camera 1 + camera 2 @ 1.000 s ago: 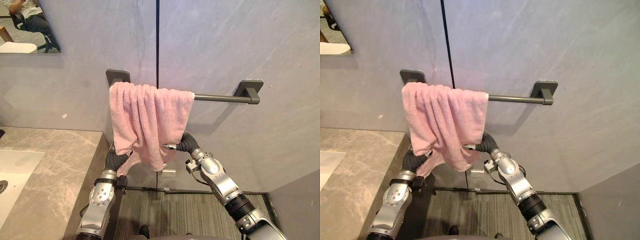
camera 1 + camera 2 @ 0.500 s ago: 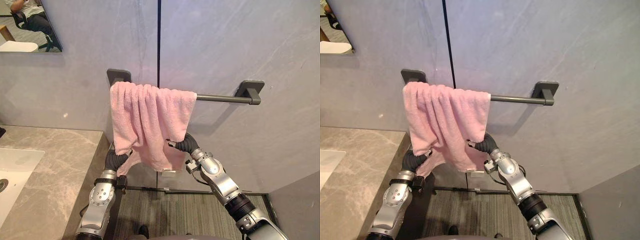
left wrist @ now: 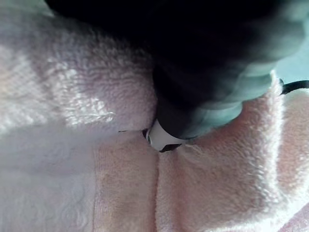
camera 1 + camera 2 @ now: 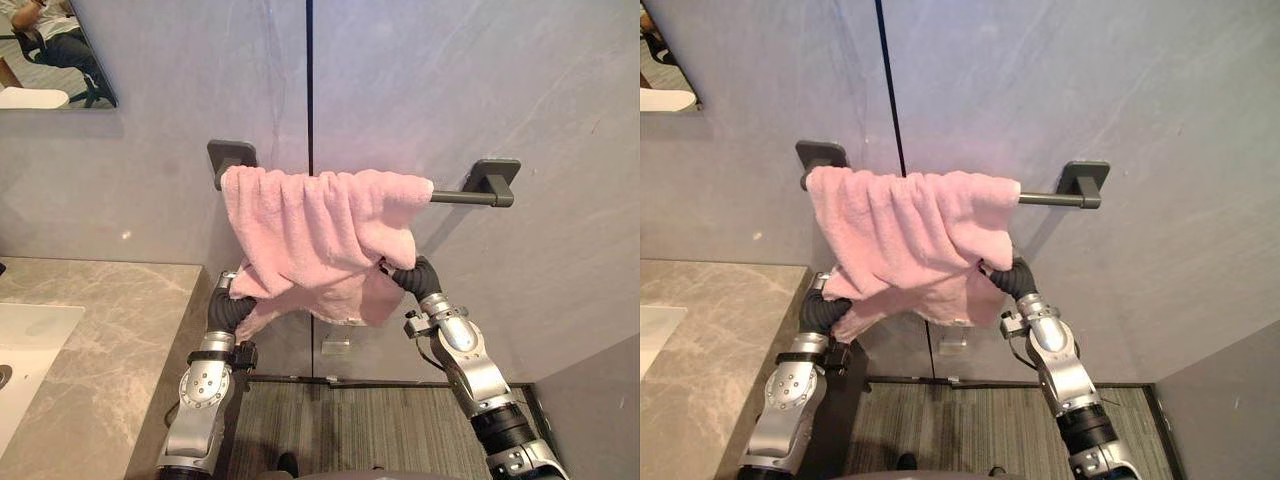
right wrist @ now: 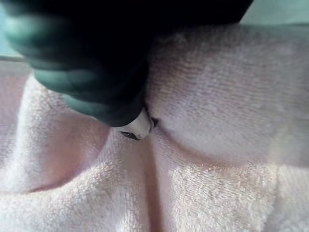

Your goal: Organize washtable

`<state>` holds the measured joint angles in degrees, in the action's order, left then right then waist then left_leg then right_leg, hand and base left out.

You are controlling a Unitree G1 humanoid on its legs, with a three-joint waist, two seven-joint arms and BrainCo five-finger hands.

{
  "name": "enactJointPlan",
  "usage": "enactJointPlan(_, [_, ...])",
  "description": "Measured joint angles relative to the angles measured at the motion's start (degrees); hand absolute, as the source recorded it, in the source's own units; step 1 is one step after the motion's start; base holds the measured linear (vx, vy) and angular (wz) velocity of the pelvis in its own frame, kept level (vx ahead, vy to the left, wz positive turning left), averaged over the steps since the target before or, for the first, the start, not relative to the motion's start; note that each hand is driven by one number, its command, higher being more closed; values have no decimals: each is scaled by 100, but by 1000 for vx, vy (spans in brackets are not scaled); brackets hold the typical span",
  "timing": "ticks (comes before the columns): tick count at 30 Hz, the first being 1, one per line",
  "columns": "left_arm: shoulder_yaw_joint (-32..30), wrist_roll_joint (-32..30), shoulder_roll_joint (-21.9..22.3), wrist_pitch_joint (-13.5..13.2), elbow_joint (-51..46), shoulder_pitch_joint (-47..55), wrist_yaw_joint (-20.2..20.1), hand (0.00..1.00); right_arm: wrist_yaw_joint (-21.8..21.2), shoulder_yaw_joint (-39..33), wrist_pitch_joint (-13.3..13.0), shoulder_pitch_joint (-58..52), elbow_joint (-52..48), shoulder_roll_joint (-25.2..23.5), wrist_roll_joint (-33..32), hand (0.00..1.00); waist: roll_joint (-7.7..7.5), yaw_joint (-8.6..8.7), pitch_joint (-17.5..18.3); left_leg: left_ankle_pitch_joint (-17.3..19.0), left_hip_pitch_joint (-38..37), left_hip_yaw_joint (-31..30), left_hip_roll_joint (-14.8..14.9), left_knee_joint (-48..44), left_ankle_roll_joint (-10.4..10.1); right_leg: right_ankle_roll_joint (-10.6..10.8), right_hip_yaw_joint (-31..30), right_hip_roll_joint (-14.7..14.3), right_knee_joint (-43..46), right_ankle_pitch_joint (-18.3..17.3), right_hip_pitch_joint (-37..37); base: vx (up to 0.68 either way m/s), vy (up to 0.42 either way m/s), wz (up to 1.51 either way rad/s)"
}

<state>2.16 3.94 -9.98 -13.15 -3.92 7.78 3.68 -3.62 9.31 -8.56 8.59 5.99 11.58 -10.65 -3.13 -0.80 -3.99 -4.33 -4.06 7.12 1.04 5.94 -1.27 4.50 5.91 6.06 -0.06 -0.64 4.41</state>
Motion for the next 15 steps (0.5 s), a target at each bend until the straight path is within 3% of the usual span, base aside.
enactJointPlan(15, [2,60,471,9,3,2,-251,100,2,-613,2,-217,-50,-338,79,100,39,125,1,0,35,1,-6,-2,0,6,15,8,-22,1,-25,0,0,0])
